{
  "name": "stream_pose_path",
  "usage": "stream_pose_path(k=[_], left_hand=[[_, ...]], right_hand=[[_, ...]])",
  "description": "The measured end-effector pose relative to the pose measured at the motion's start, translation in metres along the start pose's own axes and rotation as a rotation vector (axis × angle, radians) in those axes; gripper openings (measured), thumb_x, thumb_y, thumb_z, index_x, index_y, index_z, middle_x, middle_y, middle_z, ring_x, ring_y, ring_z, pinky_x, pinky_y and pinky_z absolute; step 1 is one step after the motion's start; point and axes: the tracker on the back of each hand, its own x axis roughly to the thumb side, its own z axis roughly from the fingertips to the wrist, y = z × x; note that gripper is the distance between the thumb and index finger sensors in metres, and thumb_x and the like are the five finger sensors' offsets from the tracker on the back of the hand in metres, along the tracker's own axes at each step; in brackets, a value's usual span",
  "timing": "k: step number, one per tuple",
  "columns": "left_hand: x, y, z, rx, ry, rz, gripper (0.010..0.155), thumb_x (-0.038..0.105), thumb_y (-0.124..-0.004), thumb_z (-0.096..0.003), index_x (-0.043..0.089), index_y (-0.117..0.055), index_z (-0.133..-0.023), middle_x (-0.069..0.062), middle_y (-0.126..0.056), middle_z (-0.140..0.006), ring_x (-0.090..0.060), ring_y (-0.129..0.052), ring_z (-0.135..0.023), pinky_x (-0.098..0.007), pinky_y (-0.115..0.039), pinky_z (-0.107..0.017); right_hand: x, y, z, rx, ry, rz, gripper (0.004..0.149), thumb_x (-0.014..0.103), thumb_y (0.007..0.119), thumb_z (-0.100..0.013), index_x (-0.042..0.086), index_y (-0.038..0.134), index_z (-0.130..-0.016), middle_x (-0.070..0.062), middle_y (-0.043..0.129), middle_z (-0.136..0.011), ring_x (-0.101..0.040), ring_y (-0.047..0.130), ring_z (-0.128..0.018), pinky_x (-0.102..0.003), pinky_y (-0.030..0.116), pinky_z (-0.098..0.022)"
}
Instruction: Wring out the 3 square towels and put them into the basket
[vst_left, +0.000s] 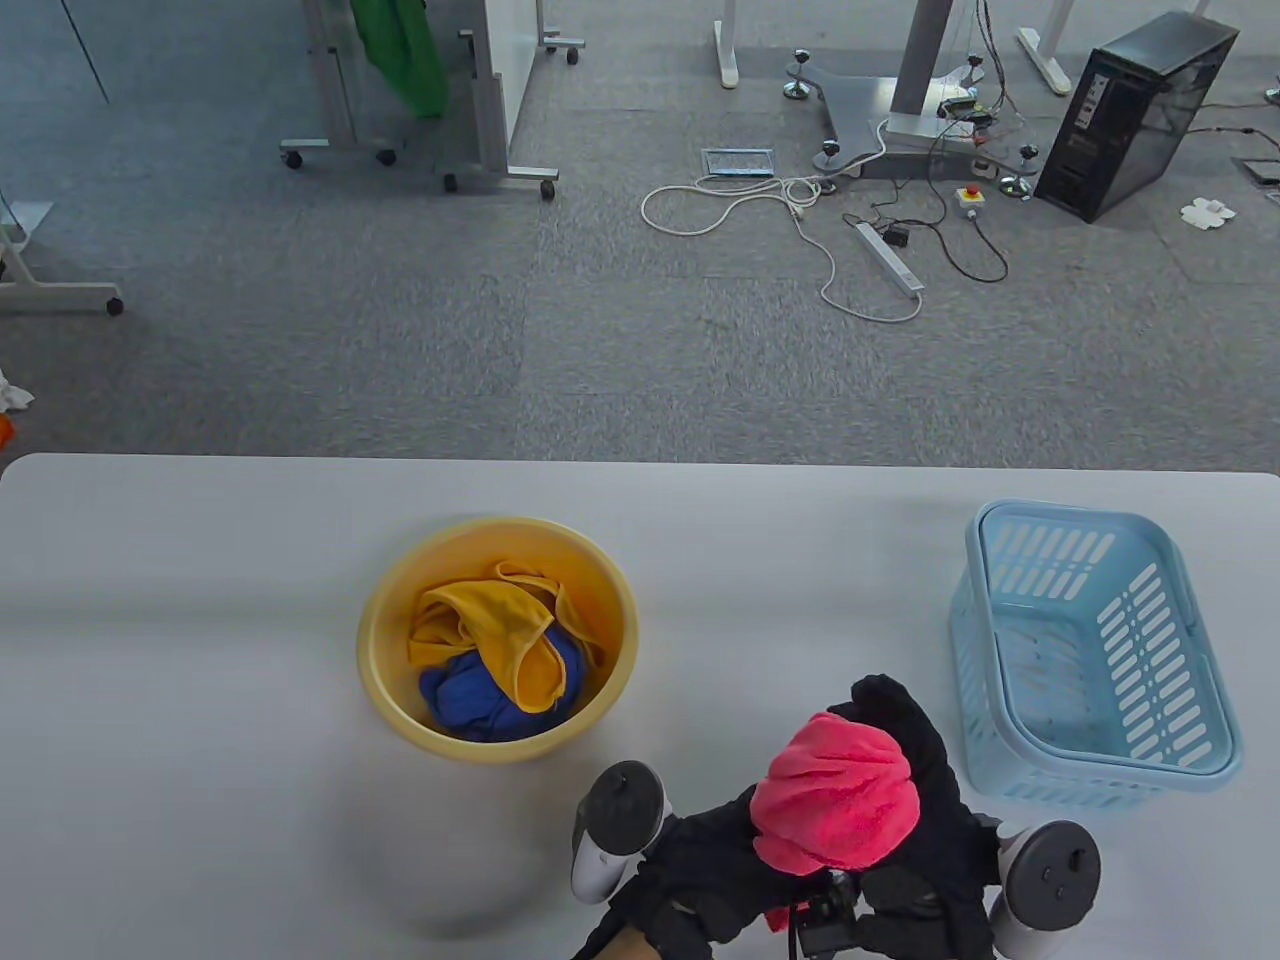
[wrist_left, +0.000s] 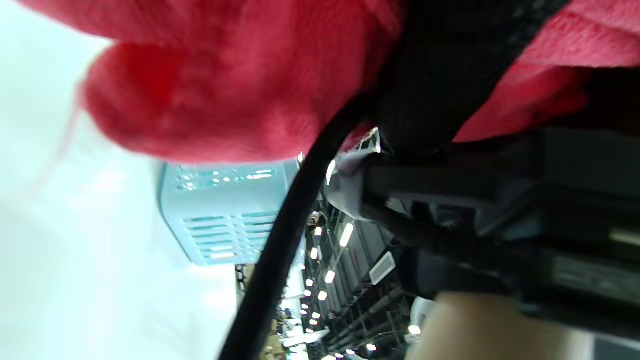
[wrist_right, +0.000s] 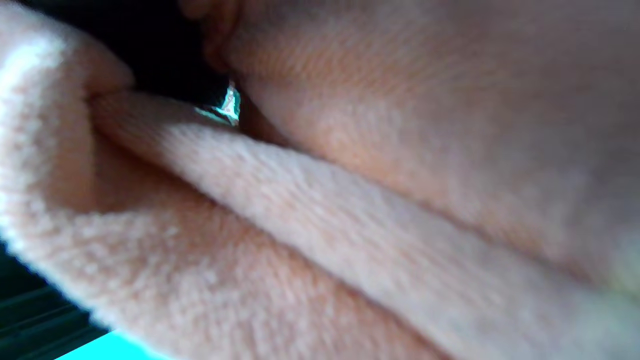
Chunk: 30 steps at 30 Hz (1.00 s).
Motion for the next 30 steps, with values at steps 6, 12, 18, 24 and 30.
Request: stream_pose_path(k=[6, 12, 18, 24, 30], left_hand=[[0.0, 0.006, 0.003, 0.036, 0.019, -0.057, 0.053, 0.04, -0.097, -0.0489, 0.026, -0.083, -0.098, -0.001, -0.094, -0.057, -0.03, -0.094, -0.066, -0.076, -0.049, -0.066], [0.002, 0.021, 0.011, 0.196, -0.004, -0.023, 0.047, 0.043, -0.093, -0.0517, 0.027, -0.086, -0.095, 0.0, -0.094, -0.06, -0.03, -0.093, -0.069, -0.076, -0.049, -0.066], [0.004, 0.03, 0.014, 0.275, -0.016, 0.018, 0.046, 0.046, -0.092, -0.0528, 0.028, -0.086, -0.095, 0.001, -0.094, -0.064, -0.03, -0.092, -0.074, -0.076, -0.046, -0.067], [0.004, 0.038, 0.016, 0.308, -0.058, 0.19, 0.046, 0.047, -0.09, -0.0538, 0.028, -0.085, -0.096, 0.001, -0.093, -0.069, -0.03, -0.089, -0.079, -0.076, -0.044, -0.068], [0.006, 0.034, 0.014, 0.347, -0.096, 0.381, 0.047, 0.049, -0.089, -0.0548, 0.031, -0.083, -0.097, 0.003, -0.091, -0.075, -0.029, -0.086, -0.085, -0.075, -0.042, -0.069]], right_hand=[[0.003, -0.008, 0.0, -0.016, 0.006, 0.02, 0.065, 0.035, 0.093, -0.054, 0.024, 0.056, -0.108, -0.004, 0.082, -0.091, -0.029, 0.092, -0.074, -0.063, 0.063, -0.073], [0.008, -0.012, 0.001, -0.059, 0.001, 0.094, 0.065, 0.036, 0.093, -0.054, 0.024, 0.058, -0.107, -0.004, 0.08, -0.093, -0.031, 0.089, -0.079, -0.063, 0.062, -0.073], [0.004, -0.017, 0.001, -0.095, 0.028, 0.103, 0.059, 0.037, 0.095, -0.054, 0.027, 0.065, -0.103, -0.005, 0.078, -0.095, -0.035, 0.083, -0.086, -0.064, 0.06, -0.074], [-0.011, -0.012, 0.0, -0.099, 0.101, 0.051, 0.056, 0.041, 0.094, -0.054, 0.026, 0.068, -0.101, -0.011, 0.071, -0.102, -0.041, 0.077, -0.091, -0.065, 0.058, -0.074], [-0.028, -0.004, 0.0, -0.072, 0.181, -0.029, 0.058, 0.046, 0.092, -0.054, 0.023, 0.068, -0.102, -0.012, 0.071, -0.102, -0.042, 0.077, -0.09, -0.065, 0.059, -0.073]])
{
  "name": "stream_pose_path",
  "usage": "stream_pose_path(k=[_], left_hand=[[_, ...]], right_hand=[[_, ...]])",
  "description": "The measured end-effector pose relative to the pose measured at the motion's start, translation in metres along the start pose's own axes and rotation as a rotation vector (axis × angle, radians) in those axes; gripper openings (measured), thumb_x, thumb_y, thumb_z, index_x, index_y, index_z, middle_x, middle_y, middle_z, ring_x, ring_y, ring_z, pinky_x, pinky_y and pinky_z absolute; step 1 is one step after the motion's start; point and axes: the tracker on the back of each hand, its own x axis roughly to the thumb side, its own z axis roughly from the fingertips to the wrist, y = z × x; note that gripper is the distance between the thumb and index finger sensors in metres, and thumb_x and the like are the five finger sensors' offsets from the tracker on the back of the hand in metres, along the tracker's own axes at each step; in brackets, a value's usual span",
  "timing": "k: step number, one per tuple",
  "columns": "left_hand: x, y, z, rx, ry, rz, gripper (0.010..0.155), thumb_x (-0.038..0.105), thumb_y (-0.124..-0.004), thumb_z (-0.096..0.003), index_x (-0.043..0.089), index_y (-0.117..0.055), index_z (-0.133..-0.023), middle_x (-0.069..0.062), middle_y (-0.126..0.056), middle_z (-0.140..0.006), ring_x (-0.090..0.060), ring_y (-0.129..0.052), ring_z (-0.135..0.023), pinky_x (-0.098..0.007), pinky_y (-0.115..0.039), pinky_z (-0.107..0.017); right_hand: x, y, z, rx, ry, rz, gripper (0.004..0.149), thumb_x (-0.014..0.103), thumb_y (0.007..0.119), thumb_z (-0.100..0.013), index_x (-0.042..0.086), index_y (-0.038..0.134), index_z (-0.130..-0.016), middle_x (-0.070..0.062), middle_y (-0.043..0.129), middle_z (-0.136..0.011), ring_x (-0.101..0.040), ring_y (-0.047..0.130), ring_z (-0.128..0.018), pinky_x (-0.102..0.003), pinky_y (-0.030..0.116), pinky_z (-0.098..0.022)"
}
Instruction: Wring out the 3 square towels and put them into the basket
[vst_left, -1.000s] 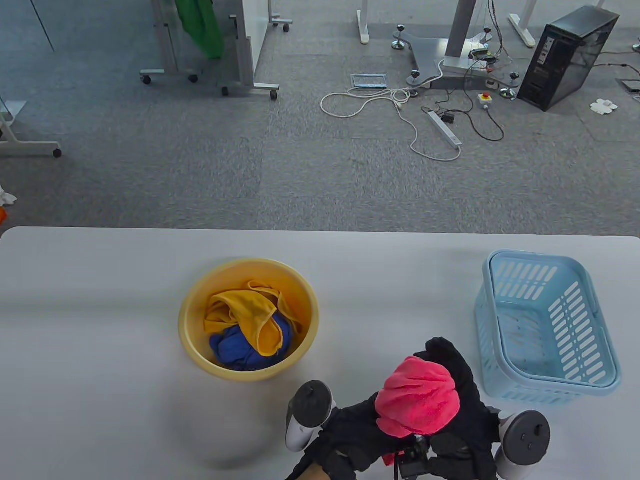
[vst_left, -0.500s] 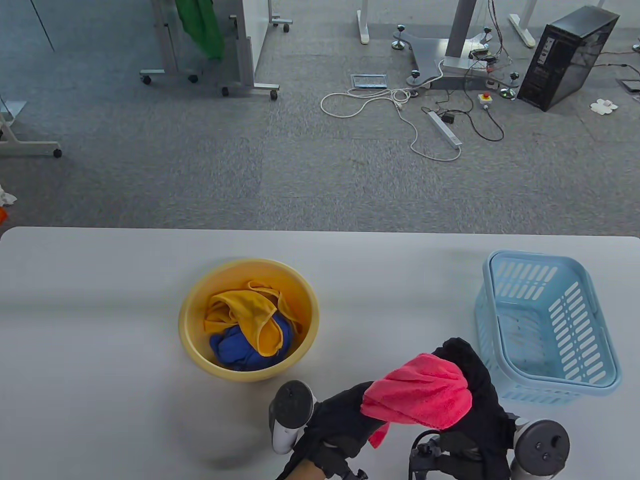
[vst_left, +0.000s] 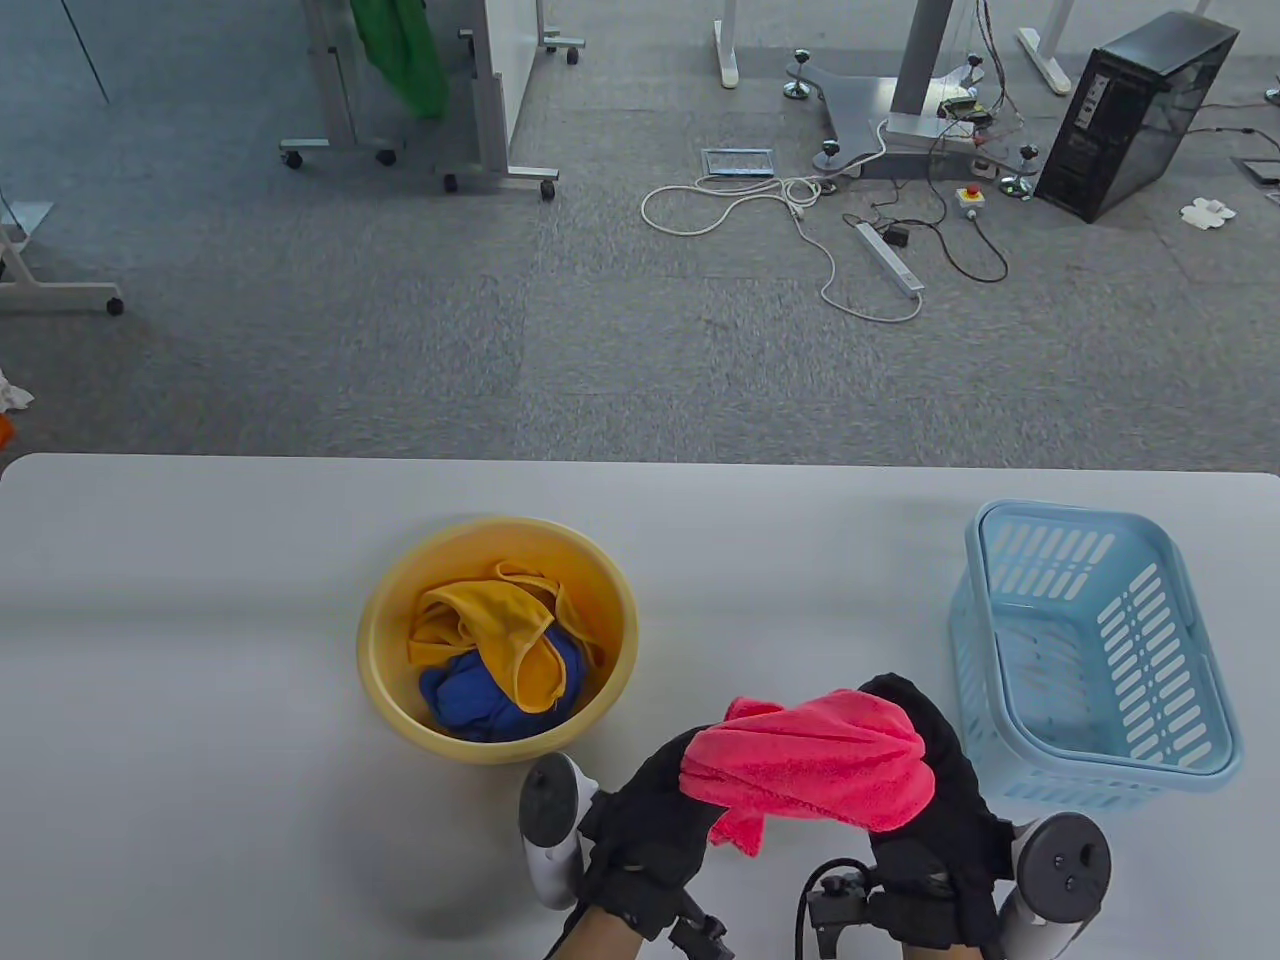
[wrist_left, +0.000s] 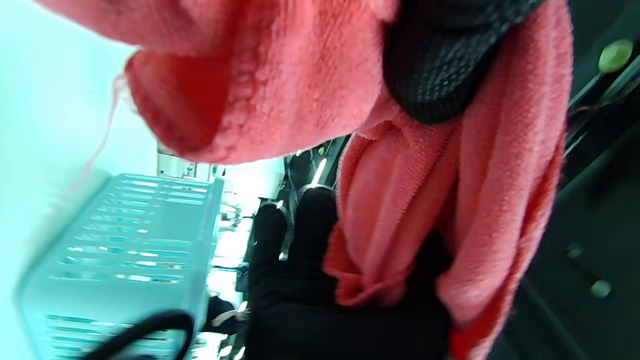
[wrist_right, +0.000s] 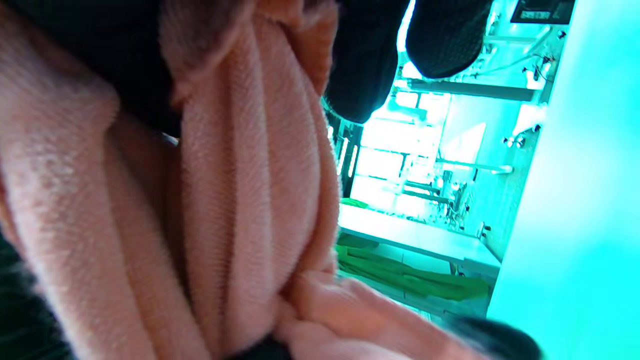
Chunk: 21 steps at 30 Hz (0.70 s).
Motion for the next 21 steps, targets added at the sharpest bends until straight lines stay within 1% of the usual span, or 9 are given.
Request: stream_pose_path(k=[5, 6, 7, 8, 13, 16, 18, 20, 21], left_hand=[[-0.003, -0.002, 0.001, 0.001, 0.023, 0.122, 0.048, 0.052, -0.087, -0.0562, 0.033, -0.079, -0.1, 0.002, -0.086, -0.085, -0.03, -0.081, -0.091, -0.075, -0.042, -0.07], [-0.004, -0.002, 0.001, 0.0, 0.035, 0.152, 0.048, 0.052, -0.086, -0.057, 0.034, -0.078, -0.101, -0.002, -0.071, -0.102, -0.034, -0.071, -0.099, -0.075, -0.041, -0.07], [-0.004, -0.001, 0.001, 0.0, 0.047, 0.161, 0.048, 0.052, -0.085, -0.0571, 0.034, -0.077, -0.101, -0.006, -0.046, -0.117, -0.039, -0.049, -0.109, -0.074, -0.037, -0.071], [-0.005, 0.001, 0.001, -0.002, 0.042, 0.163, 0.049, 0.053, -0.084, -0.0575, 0.035, -0.076, -0.102, -0.006, -0.036, -0.121, -0.041, -0.04, -0.111, -0.074, -0.034, -0.071], [-0.005, 0.007, 0.002, 0.016, 0.062, 0.241, 0.05, 0.053, -0.082, -0.0596, 0.035, -0.071, -0.105, -0.008, -0.036, -0.121, -0.04, -0.045, -0.111, -0.073, -0.037, -0.072], [-0.005, 0.012, 0.003, 0.057, 0.065, 0.263, 0.05, 0.051, -0.082, -0.0596, 0.034, -0.071, -0.105, -0.008, -0.031, -0.121, -0.04, -0.045, -0.111, -0.073, -0.037, -0.072], [-0.003, 0.018, 0.004, 0.063, 0.092, 0.245, 0.049, 0.051, -0.082, -0.0602, 0.034, -0.07, -0.105, -0.009, -0.029, -0.121, -0.04, -0.043, -0.111, -0.072, -0.037, -0.072], [0.001, 0.023, 0.004, 0.087, 0.1, 0.25, 0.049, 0.05, -0.082, -0.0603, 0.033, -0.071, -0.105, -0.009, -0.03, -0.121, -0.04, -0.045, -0.11, -0.072, -0.038, -0.072], [0.003, 0.026, 0.004, 0.101, 0.103, 0.248, 0.049, 0.05, -0.082, -0.0601, 0.033, -0.071, -0.105, -0.009, -0.03, -0.121, -0.041, -0.045, -0.11, -0.072, -0.038, -0.072]], right_hand=[[-0.01, 0.011, -0.001, 0.061, 0.061, -0.013, 0.06, 0.05, 0.09, -0.054, 0.02, 0.068, -0.102, -0.016, 0.07, -0.102, -0.045, 0.075, -0.089, -0.066, 0.058, -0.072], [-0.011, 0.014, -0.001, 0.067, 0.064, 0.026, 0.061, 0.051, 0.089, -0.054, 0.019, 0.069, -0.102, -0.017, 0.071, -0.102, -0.046, 0.076, -0.089, -0.066, 0.058, -0.071], [-0.012, 0.016, -0.002, 0.087, 0.07, 0.057, 0.062, 0.053, 0.088, -0.054, 0.019, 0.069, -0.102, -0.018, 0.071, -0.102, -0.046, 0.076, -0.088, -0.066, 0.059, -0.071], [-0.015, 0.018, -0.002, 0.126, 0.088, 0.076, 0.064, 0.055, 0.086, -0.054, 0.019, 0.068, -0.103, -0.018, 0.071, -0.102, -0.047, 0.076, -0.089, -0.066, 0.058, -0.071], [-0.024, 0.031, -0.003, 0.268, 0.164, 0.037, 0.07, 0.055, 0.085, -0.055, 0.013, 0.063, -0.107, -0.026, 0.065, -0.105, -0.055, 0.069, -0.091, -0.07, 0.053, -0.071], [-0.017, 0.03, -0.005, 0.301, 0.102, 0.226, 0.077, 0.057, 0.086, -0.054, 0.013, 0.057, -0.11, -0.026, 0.063, -0.107, -0.056, 0.067, -0.092, -0.071, 0.053, -0.07], [-0.009, 0.026, -0.005, 0.325, 0.083, 0.286, 0.086, 0.055, 0.089, -0.052, 0.013, 0.047, -0.114, -0.027, 0.057, -0.11, -0.057, 0.062, -0.095, -0.072, 0.051, -0.071], [0.002, 0.02, -0.005, 0.344, 0.068, 0.289, 0.105, 0.053, 0.093, -0.051, 0.014, 0.022, -0.117, -0.029, 0.044, -0.115, -0.062, 0.049, -0.099, -0.074, 0.045, -0.072], [0.01, 0.016, -0.005, 0.349, 0.047, 0.306, 0.11, 0.051, 0.096, -0.049, 0.015, 0.018, -0.117, -0.03, 0.036, -0.117, -0.063, 0.042, -0.101, -0.076, 0.041, -0.073]])
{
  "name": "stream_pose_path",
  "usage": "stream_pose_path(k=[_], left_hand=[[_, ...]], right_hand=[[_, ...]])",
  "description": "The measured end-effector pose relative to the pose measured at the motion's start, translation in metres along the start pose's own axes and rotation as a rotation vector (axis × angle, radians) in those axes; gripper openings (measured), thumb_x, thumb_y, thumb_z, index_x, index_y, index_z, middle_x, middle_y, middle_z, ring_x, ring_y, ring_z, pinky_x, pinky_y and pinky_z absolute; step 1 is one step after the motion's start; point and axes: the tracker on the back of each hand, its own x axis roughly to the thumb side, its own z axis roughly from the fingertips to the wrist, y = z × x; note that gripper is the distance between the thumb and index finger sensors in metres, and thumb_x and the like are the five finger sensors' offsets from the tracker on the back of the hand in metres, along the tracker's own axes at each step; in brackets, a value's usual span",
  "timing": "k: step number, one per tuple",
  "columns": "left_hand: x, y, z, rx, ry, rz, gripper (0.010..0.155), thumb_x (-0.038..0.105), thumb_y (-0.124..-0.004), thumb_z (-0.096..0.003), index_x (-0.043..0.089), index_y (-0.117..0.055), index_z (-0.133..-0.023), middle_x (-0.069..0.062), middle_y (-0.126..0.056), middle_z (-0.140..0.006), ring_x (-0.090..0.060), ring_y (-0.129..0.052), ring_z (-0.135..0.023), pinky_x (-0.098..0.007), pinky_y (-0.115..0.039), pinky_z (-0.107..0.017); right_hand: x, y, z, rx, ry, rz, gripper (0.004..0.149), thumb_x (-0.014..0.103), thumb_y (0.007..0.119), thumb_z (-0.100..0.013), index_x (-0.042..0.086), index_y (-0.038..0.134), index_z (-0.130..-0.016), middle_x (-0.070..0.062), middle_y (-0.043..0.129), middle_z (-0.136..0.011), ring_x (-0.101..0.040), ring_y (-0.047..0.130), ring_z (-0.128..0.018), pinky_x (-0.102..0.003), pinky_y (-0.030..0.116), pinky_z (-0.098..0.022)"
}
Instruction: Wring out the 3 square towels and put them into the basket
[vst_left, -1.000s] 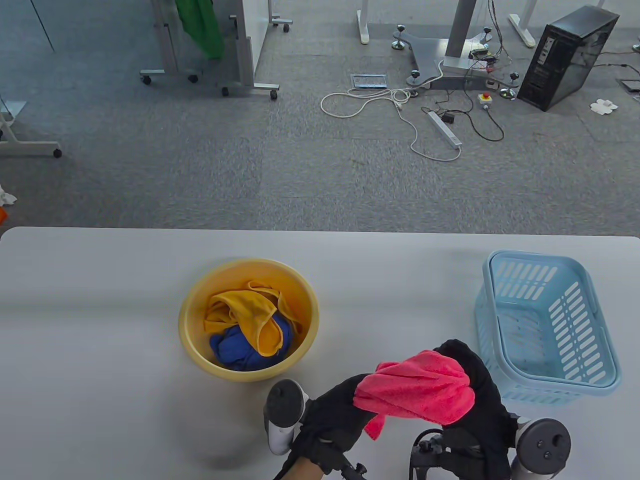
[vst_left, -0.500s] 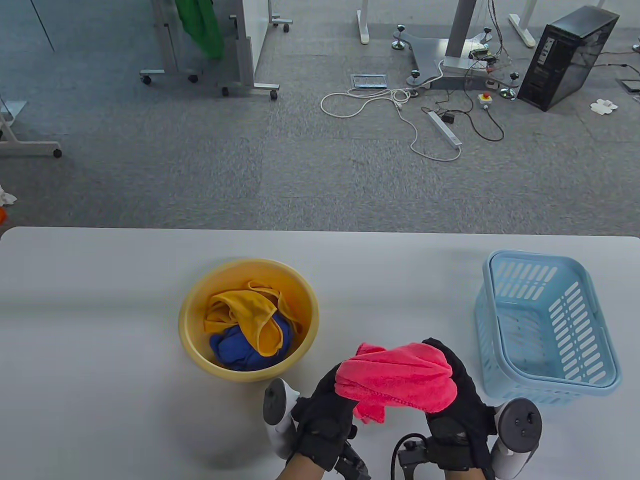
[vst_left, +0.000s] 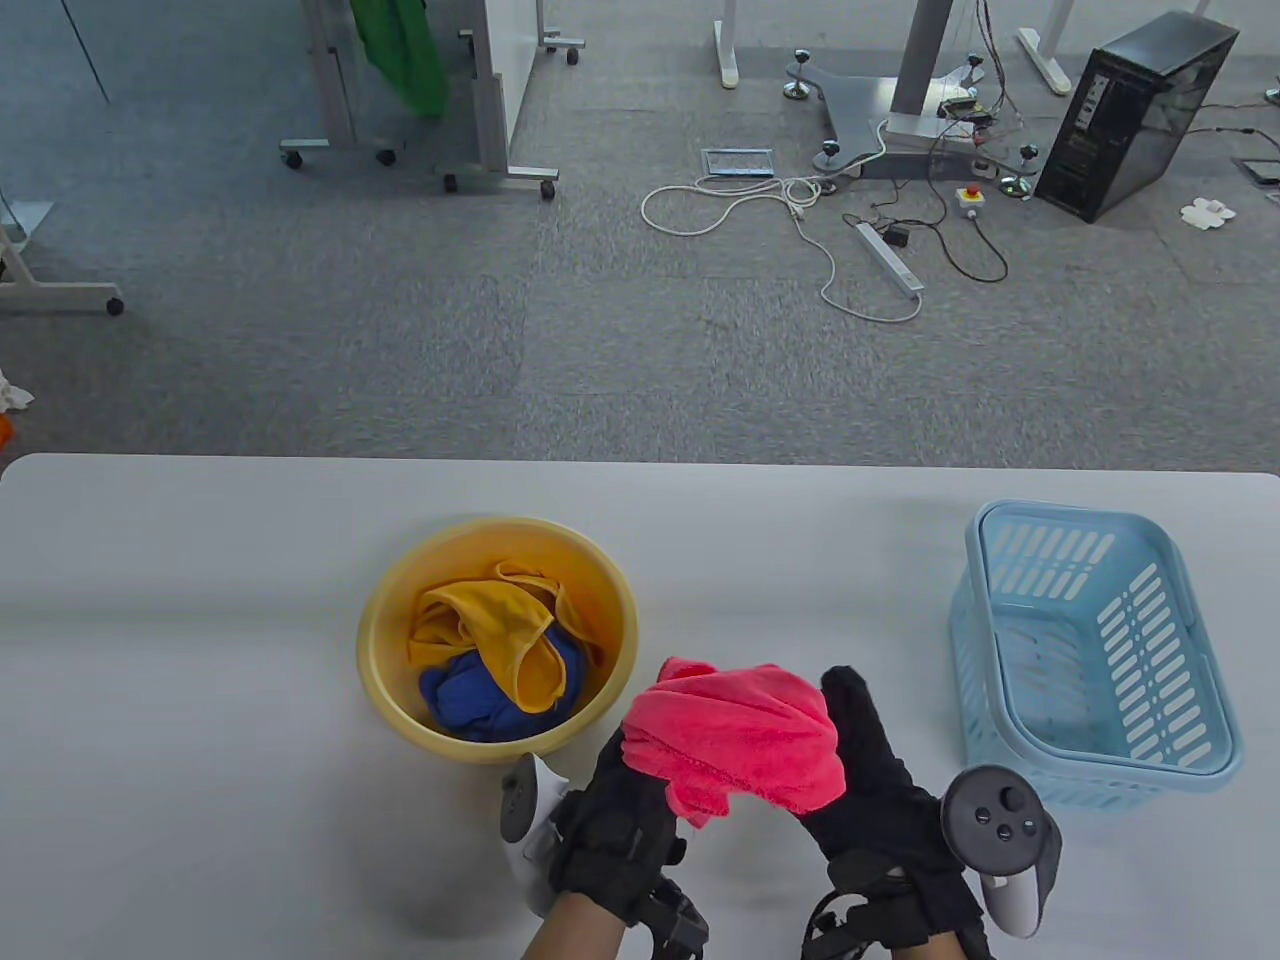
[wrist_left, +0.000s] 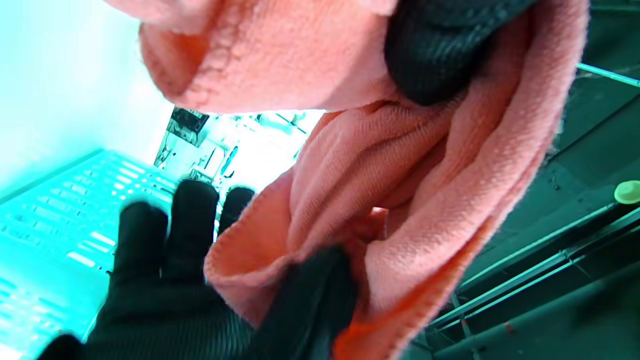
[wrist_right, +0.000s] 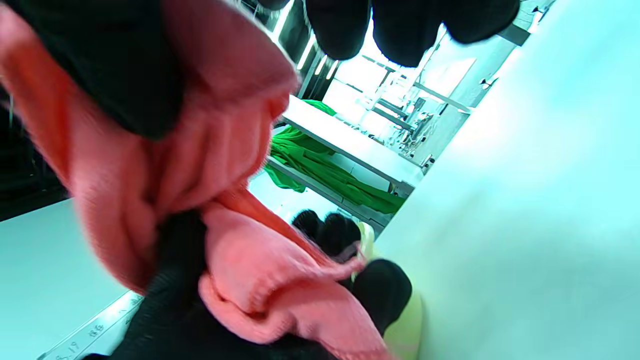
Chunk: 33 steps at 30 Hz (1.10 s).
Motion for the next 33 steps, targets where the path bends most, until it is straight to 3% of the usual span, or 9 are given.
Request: stream_pose_path(k=[3, 6, 12, 17, 20, 23, 25, 27, 33], left_hand=[[0.005, 0.007, 0.001, 0.034, 0.002, -0.043, 0.049, 0.05, -0.081, -0.0608, 0.032, -0.07, -0.105, -0.01, -0.029, -0.12, -0.04, -0.046, -0.11, -0.071, -0.039, -0.072], [0.005, 0.01, 0.004, 0.098, 0.012, -0.08, 0.049, 0.048, -0.082, -0.0603, 0.03, -0.07, -0.104, -0.01, -0.027, -0.12, -0.041, -0.046, -0.109, -0.071, -0.04, -0.072], [0.012, 0.002, 0.006, 0.122, -0.007, -0.301, 0.05, 0.046, -0.084, -0.0591, 0.027, -0.071, -0.104, -0.012, -0.024, -0.119, -0.042, -0.045, -0.108, -0.07, -0.041, -0.071], [0.011, -0.008, 0.004, 0.038, -0.022, -0.343, 0.05, 0.047, -0.083, -0.0593, 0.028, -0.071, -0.104, -0.012, -0.027, -0.12, -0.043, -0.047, -0.108, -0.071, -0.042, -0.071], [0.006, -0.013, 0.001, -0.068, -0.004, -0.212, 0.05, 0.05, -0.084, -0.0594, 0.028, -0.073, -0.103, -0.012, -0.049, -0.118, -0.044, -0.057, -0.107, -0.072, -0.045, -0.07], [0.0, -0.017, 0.001, -0.087, 0.023, -0.146, 0.053, 0.053, -0.081, -0.06, 0.033, -0.07, -0.107, -0.011, -0.049, -0.119, -0.044, -0.055, -0.108, -0.072, -0.044, -0.07], [-0.005, -0.018, 0.001, -0.117, 0.049, -0.12, 0.056, 0.057, -0.078, -0.0602, 0.036, -0.065, -0.11, -0.012, -0.042, -0.121, -0.045, -0.049, -0.109, -0.072, -0.042, -0.07], [-0.01, -0.021, 0.0, -0.19, 0.064, -0.084, 0.059, 0.06, -0.074, -0.0613, 0.04, -0.056, -0.114, -0.01, -0.023, -0.123, -0.046, -0.037, -0.112, -0.073, -0.038, -0.071], [-0.018, -0.033, -0.001, -0.337, 0.153, -0.043, 0.063, 0.061, -0.07, -0.0607, 0.045, -0.045, -0.116, -0.005, -0.005, -0.122, -0.046, -0.012, -0.113, -0.074, -0.027, -0.071]], right_hand=[[0.013, -0.01, 0.005, 0.072, -0.059, 0.086, 0.119, 0.051, 0.098, -0.047, 0.016, 0.008, -0.116, -0.032, 0.019, -0.118, -0.066, 0.025, -0.101, -0.078, 0.032, -0.073], [0.021, -0.009, 0.008, 0.073, -0.117, 0.057, 0.123, 0.052, 0.099, -0.047, 0.017, 0.003, -0.115, -0.032, 0.008, -0.117, -0.066, 0.014, -0.101, -0.078, 0.027, -0.073], [0.021, 0.003, 0.005, 0.045, -0.171, 0.077, 0.119, 0.056, 0.097, -0.045, 0.018, 0.009, -0.116, -0.031, 0.007, -0.117, -0.065, 0.013, -0.101, -0.078, 0.026, -0.073], [0.007, 0.01, 0.0, 0.065, -0.13, 0.053, 0.121, 0.058, 0.098, -0.043, 0.019, 0.011, -0.117, -0.03, 0.004, -0.117, -0.066, 0.011, -0.099, -0.081, 0.026, -0.071], [-0.007, 0.014, -0.005, 0.123, -0.091, 0.119, 0.124, 0.059, 0.099, -0.04, 0.018, 0.01, -0.116, -0.032, 0.006, -0.117, -0.07, 0.011, -0.098, -0.084, 0.026, -0.068], [-0.009, 0.021, -0.008, 0.133, -0.098, 0.063, 0.125, 0.057, 0.101, -0.039, 0.02, 0.009, -0.115, -0.031, 0.007, -0.117, -0.07, 0.015, -0.099, -0.084, 0.031, -0.068], [-0.009, 0.027, -0.009, 0.15, -0.102, 0.053, 0.126, 0.057, 0.101, -0.039, 0.02, 0.008, -0.115, -0.031, 0.008, -0.117, -0.07, 0.018, -0.1, -0.084, 0.034, -0.068], [-0.011, 0.033, -0.01, 0.175, -0.096, 0.04, 0.125, 0.057, 0.101, -0.039, 0.02, 0.008, -0.114, -0.03, 0.008, -0.117, -0.069, 0.02, -0.101, -0.084, 0.036, -0.068], [-0.02, 0.045, -0.014, 0.254, -0.066, -0.02, 0.13, 0.053, 0.103, -0.039, 0.022, 0.001, -0.112, -0.03, 0.006, -0.116, -0.068, 0.032, -0.103, -0.083, 0.043, -0.069]])
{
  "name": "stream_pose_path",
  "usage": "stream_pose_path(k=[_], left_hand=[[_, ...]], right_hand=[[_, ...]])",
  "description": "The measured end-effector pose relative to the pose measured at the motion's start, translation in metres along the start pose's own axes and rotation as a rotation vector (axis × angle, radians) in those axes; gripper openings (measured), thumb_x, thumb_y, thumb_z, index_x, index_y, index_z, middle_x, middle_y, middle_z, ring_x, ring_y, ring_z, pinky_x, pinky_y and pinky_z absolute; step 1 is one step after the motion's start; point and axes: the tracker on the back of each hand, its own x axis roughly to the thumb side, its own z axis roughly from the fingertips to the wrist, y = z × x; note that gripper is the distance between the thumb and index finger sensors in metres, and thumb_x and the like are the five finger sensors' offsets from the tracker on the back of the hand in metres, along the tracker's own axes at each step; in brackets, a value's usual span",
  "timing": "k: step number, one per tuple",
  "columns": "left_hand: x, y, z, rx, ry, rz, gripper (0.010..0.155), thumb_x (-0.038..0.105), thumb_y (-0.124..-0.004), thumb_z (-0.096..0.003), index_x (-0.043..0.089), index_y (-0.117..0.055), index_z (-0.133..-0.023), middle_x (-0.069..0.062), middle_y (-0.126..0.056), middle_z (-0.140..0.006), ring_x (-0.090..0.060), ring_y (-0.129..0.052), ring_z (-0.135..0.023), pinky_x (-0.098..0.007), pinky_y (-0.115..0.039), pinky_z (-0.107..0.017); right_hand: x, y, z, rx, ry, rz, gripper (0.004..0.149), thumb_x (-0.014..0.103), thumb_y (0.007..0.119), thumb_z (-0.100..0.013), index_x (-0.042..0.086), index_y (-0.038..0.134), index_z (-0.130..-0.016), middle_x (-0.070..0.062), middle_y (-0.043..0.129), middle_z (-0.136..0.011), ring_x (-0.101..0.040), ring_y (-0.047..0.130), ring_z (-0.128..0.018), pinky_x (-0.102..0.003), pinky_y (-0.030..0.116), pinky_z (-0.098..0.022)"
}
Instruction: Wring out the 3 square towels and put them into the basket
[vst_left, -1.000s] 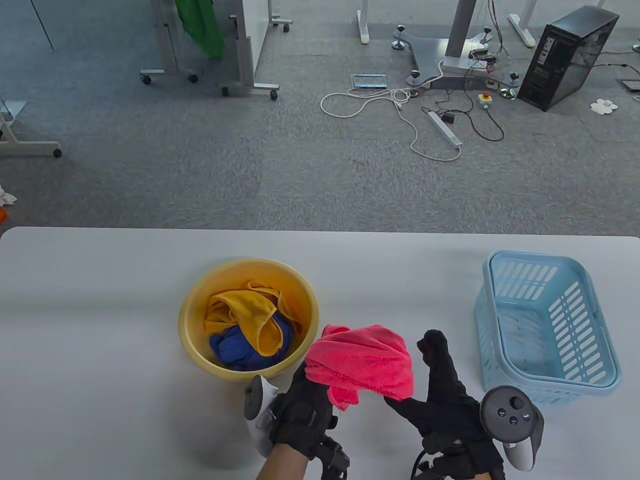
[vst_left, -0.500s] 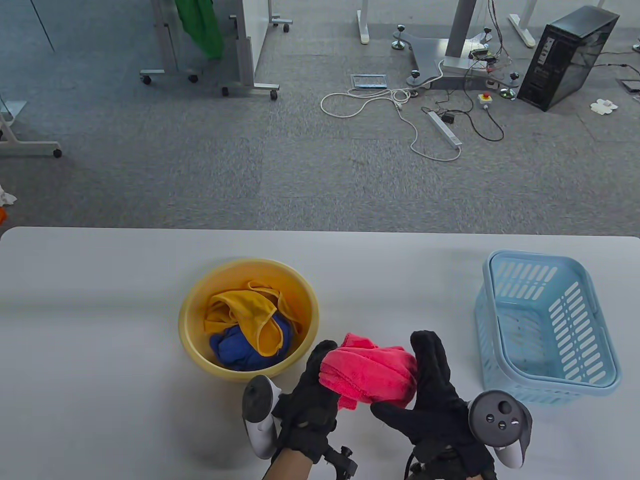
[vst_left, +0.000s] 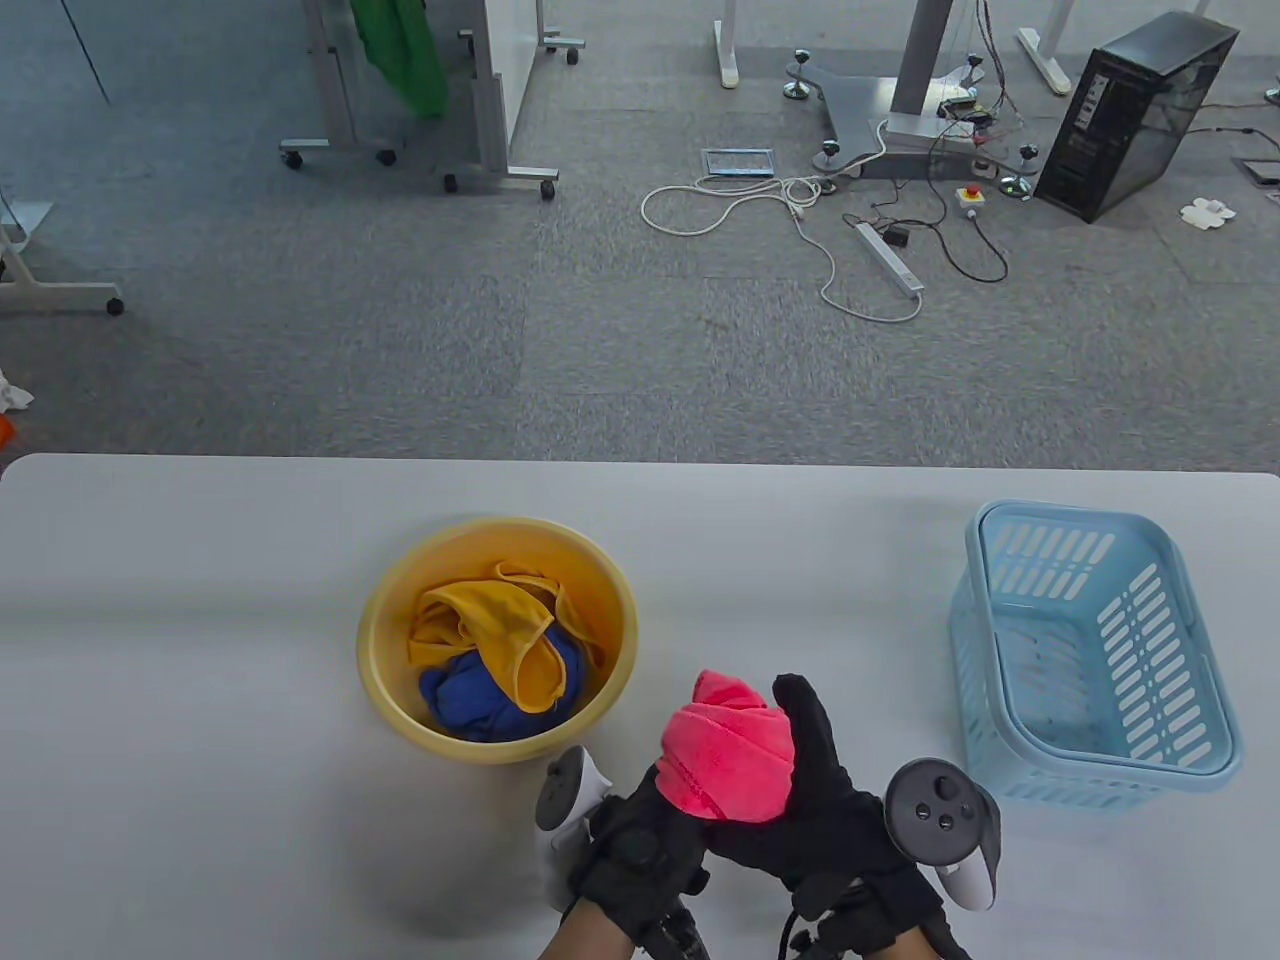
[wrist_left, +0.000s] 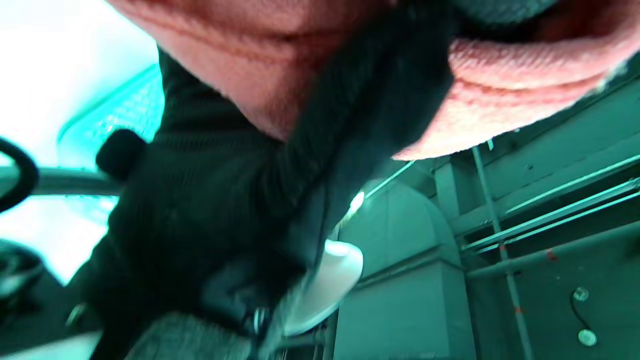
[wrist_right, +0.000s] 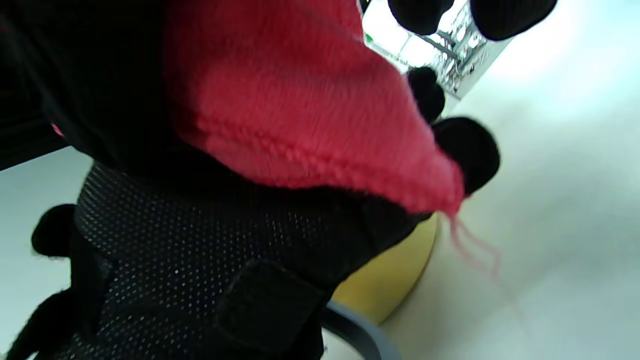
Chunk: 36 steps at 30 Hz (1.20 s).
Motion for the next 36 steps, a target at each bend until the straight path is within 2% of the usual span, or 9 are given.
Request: stream_pose_path(k=[3, 5, 8, 12, 17, 26, 31, 34, 36], left_hand=[[-0.003, 0.0, -0.003, -0.096, 0.034, -0.005, 0.062, 0.062, -0.071, -0.0607, 0.048, -0.044, -0.115, -0.004, 0.001, -0.12, -0.043, 0.001, -0.111, -0.074, -0.021, -0.071], [-0.006, -0.004, -0.005, -0.145, 0.038, 0.068, 0.063, 0.061, -0.071, -0.0614, 0.05, -0.041, -0.115, -0.003, 0.006, -0.119, -0.042, 0.009, -0.109, -0.073, -0.015, -0.071], [-0.006, -0.004, -0.006, -0.123, 0.025, 0.091, 0.062, 0.059, -0.074, -0.0609, 0.048, -0.045, -0.114, 0.0, 0.008, -0.117, -0.039, 0.016, -0.106, -0.073, -0.008, -0.07], [-0.003, -0.002, -0.004, -0.041, -0.02, -0.099, 0.062, 0.063, -0.071, -0.0607, 0.048, -0.044, -0.115, 0.0, 0.008, -0.117, -0.042, 0.017, -0.103, -0.072, -0.008, -0.068], [-0.003, 0.0, -0.003, -0.021, -0.03, -0.149, 0.063, 0.063, -0.069, -0.0615, 0.049, -0.041, -0.116, 0.001, 0.012, -0.117, -0.042, 0.018, -0.102, -0.073, -0.006, -0.067], [-0.006, 0.006, 0.0, 0.04, 0.009, -0.175, 0.065, 0.063, -0.066, -0.0622, 0.044, -0.039, -0.118, -0.011, -0.001, -0.12, -0.044, 0.008, -0.107, -0.074, -0.013, -0.069], [-0.003, 0.006, 0.004, 0.115, 0.025, -0.33, 0.066, 0.065, -0.062, -0.0614, 0.039, -0.04, -0.118, -0.016, -0.014, -0.121, -0.047, -0.005, -0.109, -0.074, -0.024, -0.07], [-0.002, 0.005, 0.002, 0.102, 0.026, -0.343, 0.074, 0.065, -0.063, -0.0613, 0.031, -0.033, -0.12, -0.017, -0.012, -0.121, -0.047, -0.007, -0.109, -0.074, -0.026, -0.07], [0.0, 0.005, 0.002, 0.106, 0.022, -0.363, 0.08, 0.064, -0.062, -0.0616, 0.031, -0.016, -0.118, -0.018, -0.013, -0.121, -0.049, -0.014, -0.111, -0.074, -0.031, -0.069]], right_hand=[[-0.005, -0.001, 0.0, -0.002, 0.006, -0.023, 0.131, 0.049, 0.105, -0.038, 0.025, -0.001, -0.111, -0.029, 0.005, -0.116, -0.067, 0.037, -0.103, -0.082, 0.048, -0.069], [-0.007, 0.0, 0.0, -0.064, -0.023, -0.023, 0.13, 0.048, 0.106, -0.037, 0.025, 0.001, -0.111, -0.028, 0.011, -0.117, -0.064, 0.046, -0.102, -0.078, 0.054, -0.068], [-0.011, 0.004, -0.001, -0.113, -0.027, -0.153, 0.123, 0.038, 0.109, -0.036, 0.025, 0.014, -0.113, -0.026, 0.025, -0.118, -0.066, 0.051, -0.098, -0.072, 0.065, -0.067], [-0.016, 0.011, -0.002, -0.187, -0.026, -0.27, 0.111, 0.027, 0.11, -0.036, 0.022, 0.029, -0.112, -0.024, 0.048, -0.113, -0.061, 0.068, -0.092, -0.06, 0.082, -0.061], [-0.011, 0.015, 0.0, -0.271, 0.024, -0.173, 0.102, 0.021, 0.109, -0.038, 0.014, 0.034, -0.107, -0.021, 0.068, -0.097, -0.044, 0.092, -0.077, -0.039, 0.096, -0.047], [-0.013, 0.017, 0.002, -0.276, 0.135, -0.124, 0.103, 0.024, 0.11, -0.037, 0.016, 0.035, -0.108, -0.019, 0.078, -0.086, -0.025, 0.103, -0.037, -0.019, 0.095, -0.018], [-0.014, 0.009, 0.002, -0.248, 0.157, -0.078, 0.091, 0.026, 0.111, -0.036, 0.009, 0.052, -0.102, -0.019, 0.084, -0.078, -0.022, 0.102, -0.028, -0.019, 0.092, -0.011], [-0.01, 0.002, 0.005, -0.279, 0.149, -0.027, 0.086, 0.027, 0.111, -0.036, 0.009, 0.056, -0.099, -0.017, 0.086, -0.077, -0.021, 0.101, -0.025, -0.019, 0.091, -0.01], [-0.009, -0.004, 0.008, -0.316, 0.153, 0.0, 0.083, 0.028, 0.111, -0.037, 0.01, 0.058, -0.099, -0.017, 0.086, -0.077, -0.021, 0.101, -0.025, -0.019, 0.09, -0.01]])
